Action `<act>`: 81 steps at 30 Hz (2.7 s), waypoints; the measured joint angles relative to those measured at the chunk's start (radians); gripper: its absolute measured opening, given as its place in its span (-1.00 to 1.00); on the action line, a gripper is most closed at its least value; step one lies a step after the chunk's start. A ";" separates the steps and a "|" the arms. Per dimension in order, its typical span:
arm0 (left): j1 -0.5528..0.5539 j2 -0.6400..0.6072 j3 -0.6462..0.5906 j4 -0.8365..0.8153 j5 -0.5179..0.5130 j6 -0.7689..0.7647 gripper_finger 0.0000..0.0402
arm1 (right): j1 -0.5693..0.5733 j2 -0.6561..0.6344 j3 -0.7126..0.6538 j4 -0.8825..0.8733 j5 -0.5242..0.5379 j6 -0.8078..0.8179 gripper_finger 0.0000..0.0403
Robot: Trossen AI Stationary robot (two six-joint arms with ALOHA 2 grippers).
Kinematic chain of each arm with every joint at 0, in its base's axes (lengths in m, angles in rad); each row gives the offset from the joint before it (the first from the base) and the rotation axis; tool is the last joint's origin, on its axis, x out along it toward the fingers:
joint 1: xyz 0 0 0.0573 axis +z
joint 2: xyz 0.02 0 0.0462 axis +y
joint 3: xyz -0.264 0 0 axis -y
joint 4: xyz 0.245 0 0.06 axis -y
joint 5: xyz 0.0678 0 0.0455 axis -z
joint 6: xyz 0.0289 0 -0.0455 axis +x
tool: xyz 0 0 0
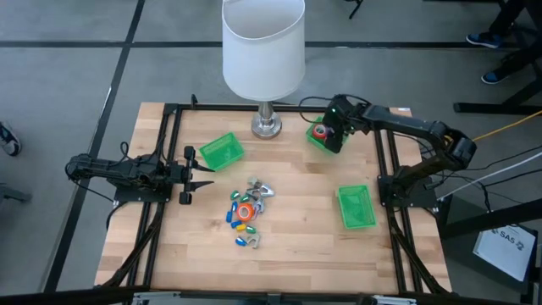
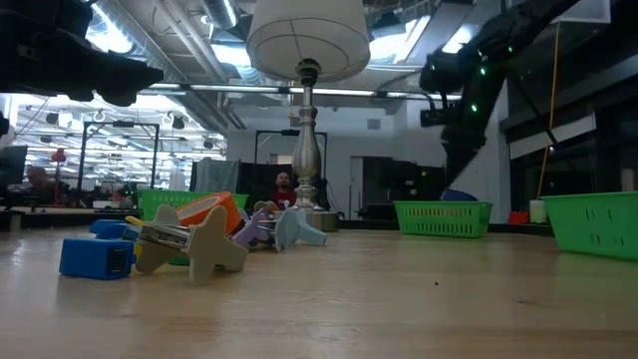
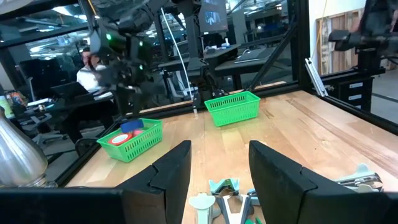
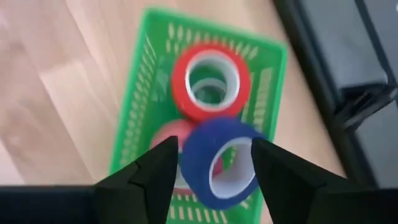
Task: Pick and place Stapler, Stapler remover, tape
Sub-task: Put the orange tape into the top right green bin
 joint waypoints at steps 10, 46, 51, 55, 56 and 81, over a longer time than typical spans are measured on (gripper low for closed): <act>0.000 0.000 0.000 0.000 0.000 0.000 -0.22 | 0.136 0.000 0.150 0.051 -0.034 0.000 0.03; 0.000 0.000 0.000 0.000 0.000 0.000 -0.22 | 0.589 0.581 0.664 0.094 -0.178 -0.297 0.03; 0.000 0.000 0.000 0.000 0.000 0.000 -0.22 | 0.635 0.647 0.771 0.044 -0.314 -0.303 0.03; 0.000 0.000 0.000 0.000 0.000 0.000 -0.22 | 0.687 0.672 0.806 0.072 -0.333 -0.289 0.03; 0.000 0.000 0.000 0.000 0.000 0.000 -0.22 | 0.701 0.675 0.806 0.084 -0.333 -0.294 0.03; 0.000 0.009 0.000 0.000 0.001 0.000 -0.22 | 0.820 0.853 0.777 0.219 -0.186 -0.366 0.01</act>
